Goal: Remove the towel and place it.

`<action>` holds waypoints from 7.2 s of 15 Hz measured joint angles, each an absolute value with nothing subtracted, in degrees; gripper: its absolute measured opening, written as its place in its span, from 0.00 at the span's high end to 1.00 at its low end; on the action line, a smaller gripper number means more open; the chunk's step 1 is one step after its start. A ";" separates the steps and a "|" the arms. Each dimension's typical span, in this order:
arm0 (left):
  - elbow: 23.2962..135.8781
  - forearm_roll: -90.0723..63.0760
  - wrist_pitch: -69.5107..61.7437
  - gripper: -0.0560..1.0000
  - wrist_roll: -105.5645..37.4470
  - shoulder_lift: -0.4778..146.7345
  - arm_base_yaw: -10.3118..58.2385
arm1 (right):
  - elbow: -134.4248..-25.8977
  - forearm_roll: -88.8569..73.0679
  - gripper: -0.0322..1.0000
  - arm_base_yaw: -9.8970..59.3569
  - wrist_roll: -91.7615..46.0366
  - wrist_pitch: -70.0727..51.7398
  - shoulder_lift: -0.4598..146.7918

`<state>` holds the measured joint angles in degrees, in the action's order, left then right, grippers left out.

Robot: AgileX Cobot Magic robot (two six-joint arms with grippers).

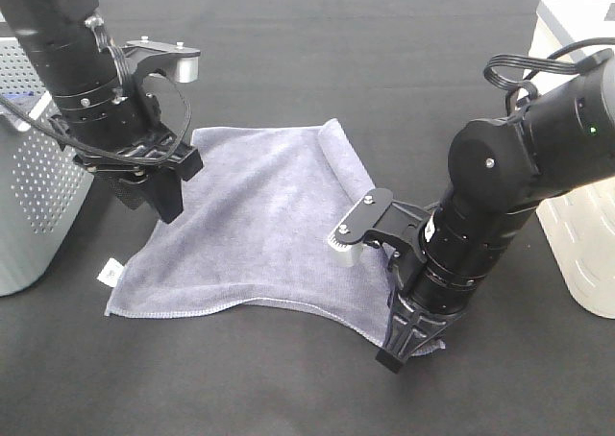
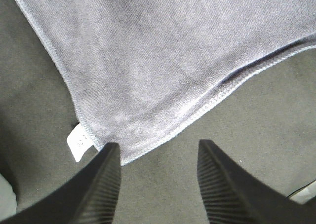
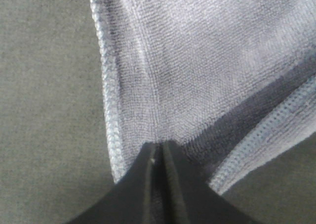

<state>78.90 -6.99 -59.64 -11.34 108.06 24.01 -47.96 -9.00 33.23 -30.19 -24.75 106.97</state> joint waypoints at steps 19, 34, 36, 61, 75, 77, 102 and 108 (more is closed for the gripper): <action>83.19 -6.02 -59.59 0.51 -3.55 108.06 18.45 | -74.60 -19.08 0.91 27.56 -35.75 -15.81 118.95; 86.57 -6.19 -59.64 0.51 -2.23 108.06 16.39 | -104.05 -25.55 0.91 21.49 -36.15 -26.41 138.77; 86.57 -6.19 -59.64 0.51 -2.23 108.06 16.39 | -104.11 -25.95 0.91 20.86 -37.13 -26.53 138.77; 86.57 -5.90 -59.64 0.51 -2.12 108.06 16.39 | -108.06 -34.38 0.91 15.24 -43.37 -36.21 142.72; 86.57 -4.98 -59.64 0.51 -2.12 108.06 16.39 | -108.12 -35.64 0.91 2.29 -41.08 -36.84 138.03; 86.57 -4.98 -59.64 0.51 -2.06 108.06 16.39 | -108.12 -36.96 0.91 2.29 -41.08 -37.30 136.99; 86.57 -4.81 -59.19 0.51 -5.10 108.06 16.39 | -75.17 -24.18 0.90 25.21 -23.61 -54.37 124.56; 86.57 -4.81 -59.70 0.51 -5.56 108.06 16.39 | -73.97 -10.20 0.90 17.59 -14.90 -54.83 119.23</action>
